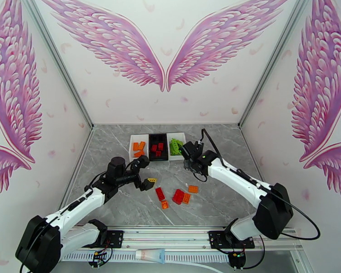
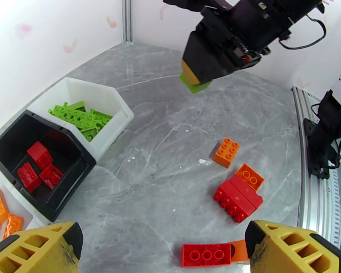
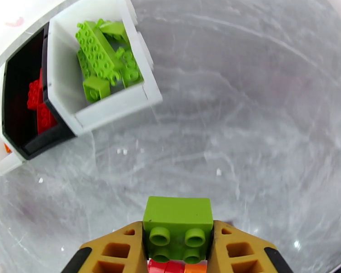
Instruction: Sort the legos into containers by color
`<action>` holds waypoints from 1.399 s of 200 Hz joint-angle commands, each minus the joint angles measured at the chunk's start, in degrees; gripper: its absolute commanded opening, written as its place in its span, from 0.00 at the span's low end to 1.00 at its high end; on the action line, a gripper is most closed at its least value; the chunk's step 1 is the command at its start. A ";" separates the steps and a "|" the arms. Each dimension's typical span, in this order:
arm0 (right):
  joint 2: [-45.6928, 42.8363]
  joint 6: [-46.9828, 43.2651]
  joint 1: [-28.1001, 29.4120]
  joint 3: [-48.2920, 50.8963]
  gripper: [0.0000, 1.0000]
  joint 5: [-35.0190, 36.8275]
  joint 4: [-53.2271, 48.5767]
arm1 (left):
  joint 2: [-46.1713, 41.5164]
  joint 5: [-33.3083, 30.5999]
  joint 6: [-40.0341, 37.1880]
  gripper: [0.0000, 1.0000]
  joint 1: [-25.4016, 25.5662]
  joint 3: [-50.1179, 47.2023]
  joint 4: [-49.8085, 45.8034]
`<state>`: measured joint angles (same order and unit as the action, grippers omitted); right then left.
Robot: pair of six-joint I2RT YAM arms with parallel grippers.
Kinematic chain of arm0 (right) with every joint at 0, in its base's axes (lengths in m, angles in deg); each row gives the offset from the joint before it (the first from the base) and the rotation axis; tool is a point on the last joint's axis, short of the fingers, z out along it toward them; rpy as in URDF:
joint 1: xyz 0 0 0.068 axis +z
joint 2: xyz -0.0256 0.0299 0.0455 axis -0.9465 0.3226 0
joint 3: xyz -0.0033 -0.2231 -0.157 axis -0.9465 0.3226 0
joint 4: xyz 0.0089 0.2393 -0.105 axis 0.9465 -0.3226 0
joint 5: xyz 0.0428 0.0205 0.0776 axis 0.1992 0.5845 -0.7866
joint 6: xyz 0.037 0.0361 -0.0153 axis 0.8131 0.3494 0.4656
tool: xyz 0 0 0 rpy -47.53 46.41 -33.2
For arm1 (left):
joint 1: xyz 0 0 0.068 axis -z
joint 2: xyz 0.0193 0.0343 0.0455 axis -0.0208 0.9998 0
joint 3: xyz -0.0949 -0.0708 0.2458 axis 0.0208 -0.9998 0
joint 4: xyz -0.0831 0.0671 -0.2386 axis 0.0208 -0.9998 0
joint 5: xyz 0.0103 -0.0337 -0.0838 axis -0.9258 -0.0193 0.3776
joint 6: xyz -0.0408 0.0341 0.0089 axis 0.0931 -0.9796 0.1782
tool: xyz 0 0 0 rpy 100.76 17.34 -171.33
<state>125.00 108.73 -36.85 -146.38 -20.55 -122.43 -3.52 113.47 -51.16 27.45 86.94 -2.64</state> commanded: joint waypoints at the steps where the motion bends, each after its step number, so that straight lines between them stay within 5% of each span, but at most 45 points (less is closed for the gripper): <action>1: 5.10 -9.70 -2.32 -5.42 0.29 1.86 6.49 | 2.01 -1.69 3.56 0.99 0.17 3.03 4.78; 58: 22.33 -23.26 -5.18 -23.51 0.29 0.04 8.56 | 5.87 -11.38 12.05 0.99 2.58 4.78 9.24; 152: 43.49 -30.35 -6.65 -48.28 0.36 -3.57 5.78 | 2.06 -35.61 21.91 0.99 8.97 5.95 -2.09; 197: 40.83 -30.64 -6.64 -46.43 0.67 -6.39 5.94 | 4.80 -45.67 34.38 0.99 14.01 12.37 -13.01; 280: 17.92 -36.29 -7.81 -20.69 0.96 -13.08 16.03 | 13.21 -62.51 59.19 0.99 24.97 25.47 -35.71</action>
<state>150.70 74.50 -43.37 -173.09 -30.74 -110.10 6.95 57.89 -3.69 50.25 107.20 -25.88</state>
